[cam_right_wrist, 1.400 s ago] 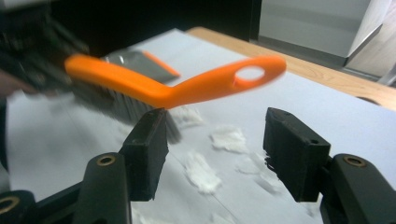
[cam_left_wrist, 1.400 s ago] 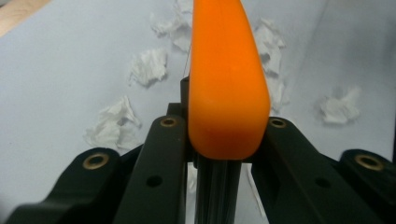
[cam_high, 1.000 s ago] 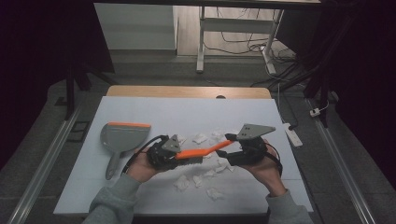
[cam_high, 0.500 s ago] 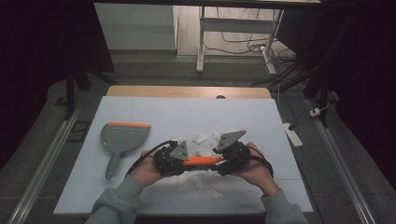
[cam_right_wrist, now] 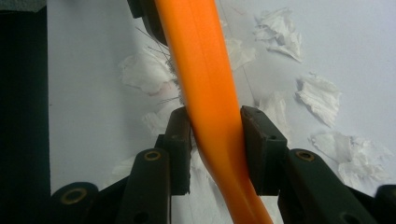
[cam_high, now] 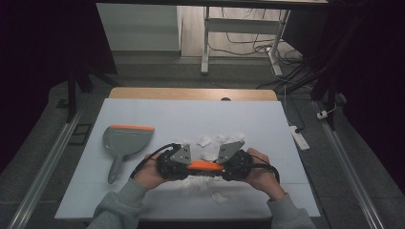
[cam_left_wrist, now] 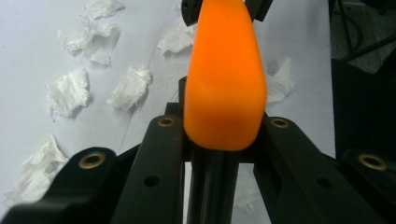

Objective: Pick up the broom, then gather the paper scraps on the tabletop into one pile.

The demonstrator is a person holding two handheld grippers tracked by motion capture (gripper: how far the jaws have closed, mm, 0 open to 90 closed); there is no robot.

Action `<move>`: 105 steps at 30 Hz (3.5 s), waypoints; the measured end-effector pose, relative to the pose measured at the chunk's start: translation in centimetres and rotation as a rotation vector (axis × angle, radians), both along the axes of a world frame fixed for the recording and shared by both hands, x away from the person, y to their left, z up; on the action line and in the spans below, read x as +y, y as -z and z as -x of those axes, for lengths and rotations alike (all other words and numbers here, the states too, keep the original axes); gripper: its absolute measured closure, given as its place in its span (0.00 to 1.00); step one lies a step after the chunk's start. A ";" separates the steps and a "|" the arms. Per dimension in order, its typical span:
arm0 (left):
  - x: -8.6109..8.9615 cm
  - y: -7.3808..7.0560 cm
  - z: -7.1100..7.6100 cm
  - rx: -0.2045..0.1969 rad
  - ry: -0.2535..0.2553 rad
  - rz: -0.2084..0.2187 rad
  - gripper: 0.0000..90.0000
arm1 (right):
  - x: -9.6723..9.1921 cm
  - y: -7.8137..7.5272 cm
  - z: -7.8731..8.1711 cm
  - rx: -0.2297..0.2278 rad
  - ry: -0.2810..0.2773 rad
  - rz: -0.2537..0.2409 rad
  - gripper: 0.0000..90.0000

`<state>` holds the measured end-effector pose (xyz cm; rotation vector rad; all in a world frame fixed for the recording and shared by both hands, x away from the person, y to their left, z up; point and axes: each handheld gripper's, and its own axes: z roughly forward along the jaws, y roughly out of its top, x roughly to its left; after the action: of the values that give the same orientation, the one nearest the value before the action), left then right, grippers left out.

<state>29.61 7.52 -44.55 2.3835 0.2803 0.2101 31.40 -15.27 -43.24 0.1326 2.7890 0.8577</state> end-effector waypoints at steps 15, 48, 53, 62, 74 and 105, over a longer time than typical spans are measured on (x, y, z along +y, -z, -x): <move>3.4 -0.6 0.7 -0.085 -0.320 0.127 0.46 | -1.7 -0.3 -1.1 0.044 0.107 -0.104 0.77; 16.4 5.0 6.3 -0.035 -0.735 0.188 0.39 | -8.2 0.1 -4.9 0.012 0.480 -0.229 0.77; 16.8 5.3 6.2 -0.029 -0.746 0.187 0.39 | -8.4 0.4 -5.2 0.021 0.510 -0.222 0.77; 16.7 5.6 5.8 -0.017 -0.743 0.183 0.38 | -8.9 0.6 -5.6 0.020 0.536 -0.221 0.77; 16.5 5.6 5.5 -0.018 -0.736 0.174 0.38 | -10.1 0.8 -7.4 0.021 0.599 -0.208 0.77; 16.0 5.9 4.4 0.001 -0.709 0.167 0.37 | -9.2 1.6 -14.3 -0.013 0.785 0.244 0.77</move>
<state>25.20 23.52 -50.45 2.0312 1.0939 0.4872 45.67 -24.49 -44.83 1.0721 2.4481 0.3122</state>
